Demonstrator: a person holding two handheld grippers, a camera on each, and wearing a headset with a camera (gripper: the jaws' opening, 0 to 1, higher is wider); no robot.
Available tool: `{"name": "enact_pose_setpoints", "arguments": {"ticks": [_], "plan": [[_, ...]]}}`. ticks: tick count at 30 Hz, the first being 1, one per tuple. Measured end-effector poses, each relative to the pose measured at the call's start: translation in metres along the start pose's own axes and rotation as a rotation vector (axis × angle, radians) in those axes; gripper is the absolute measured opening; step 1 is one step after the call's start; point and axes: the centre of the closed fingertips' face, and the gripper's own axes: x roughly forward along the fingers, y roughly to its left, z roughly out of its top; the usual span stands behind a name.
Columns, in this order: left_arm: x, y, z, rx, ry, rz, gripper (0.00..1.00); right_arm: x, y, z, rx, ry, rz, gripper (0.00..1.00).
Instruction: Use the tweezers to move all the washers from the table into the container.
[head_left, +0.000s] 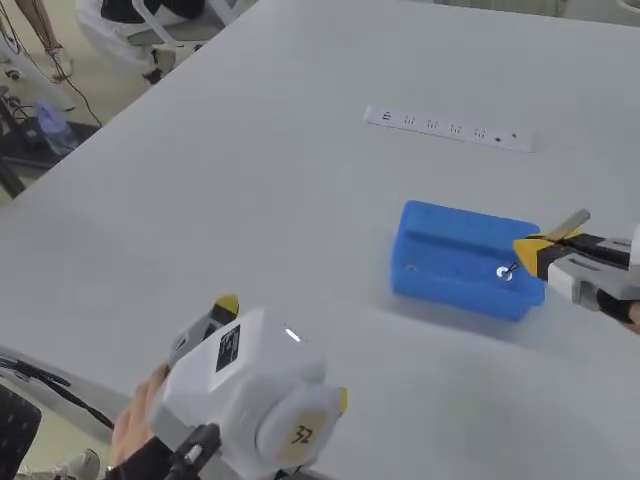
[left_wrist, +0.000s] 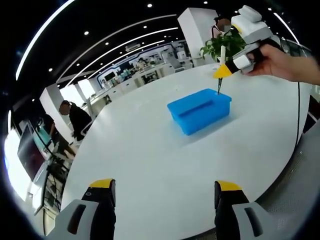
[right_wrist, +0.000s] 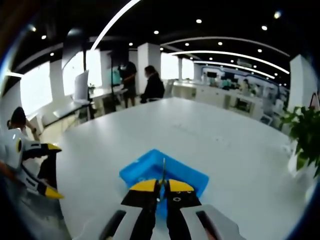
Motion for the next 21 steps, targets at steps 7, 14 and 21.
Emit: {"name": "enact_pose_setpoints", "arguments": {"ticks": [7,14,21], "plan": [[0.000,0.000,0.000,0.003,0.003,-0.001,0.82,0.020,-0.009,-0.021,0.005,0.053,-0.010,0.03],[0.001,-0.002,-0.001,0.010,0.007,-0.011,0.81,0.034,-0.011,-0.044,-0.002,0.110,-0.014,0.03],[0.001,-0.002,-0.002,0.009,0.010,-0.010,0.80,0.036,-0.013,-0.051,-0.013,0.133,-0.009,0.03]]}}
